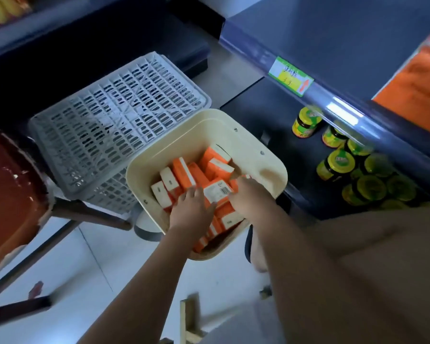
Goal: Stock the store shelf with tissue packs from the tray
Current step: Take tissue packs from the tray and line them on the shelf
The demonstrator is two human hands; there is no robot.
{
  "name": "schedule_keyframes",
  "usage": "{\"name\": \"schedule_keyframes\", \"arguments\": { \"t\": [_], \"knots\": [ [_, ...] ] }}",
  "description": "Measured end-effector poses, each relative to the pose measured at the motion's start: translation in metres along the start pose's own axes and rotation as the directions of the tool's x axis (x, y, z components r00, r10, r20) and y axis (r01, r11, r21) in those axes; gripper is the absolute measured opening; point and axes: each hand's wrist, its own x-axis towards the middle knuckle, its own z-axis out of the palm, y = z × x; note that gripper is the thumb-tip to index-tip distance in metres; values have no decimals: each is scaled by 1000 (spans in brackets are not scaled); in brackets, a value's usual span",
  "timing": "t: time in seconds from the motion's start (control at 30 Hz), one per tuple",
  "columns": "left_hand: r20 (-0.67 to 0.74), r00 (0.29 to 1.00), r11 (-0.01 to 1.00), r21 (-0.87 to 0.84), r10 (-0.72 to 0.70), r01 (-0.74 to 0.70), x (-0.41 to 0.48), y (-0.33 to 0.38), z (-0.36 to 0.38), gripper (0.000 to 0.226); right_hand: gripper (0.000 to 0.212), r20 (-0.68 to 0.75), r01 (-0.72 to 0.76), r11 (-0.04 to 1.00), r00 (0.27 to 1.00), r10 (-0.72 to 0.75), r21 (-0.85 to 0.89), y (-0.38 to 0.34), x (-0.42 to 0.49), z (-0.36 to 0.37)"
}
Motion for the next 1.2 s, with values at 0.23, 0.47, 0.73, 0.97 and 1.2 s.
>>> {"name": "schedule_keyframes", "arguments": {
  "t": [0.23, 0.47, 0.73, 0.97, 1.2],
  "knots": [
    [176, 966, 973, 168, -188, 159, 33, 8, 7, 72, 57, 145, 189, 969, 975, -167, -161, -14, 37, 41],
    [277, 907, 890, 418, -317, 184, 55, 9, 33, 51, 47, 208, 403, 886, 910, -359, -231, -27, 84, 68],
    [287, 904, 948, 142, -316, 286, 63, 2, 30, 34, 50, 224, 314, 888, 942, -249, -336, -10, 98, 66],
    [291, 918, 833, -410, -268, 373, 58, -24, -11, 61, 36, 160, 237, 947, 965, -206, -215, 3, 91, 24],
    [266, 900, 357, -850, -346, 388, 40, -25, -45, 45, 62, 41, -90, 963, 996, 82, 254, 19, 68, -33]
  ]
}}
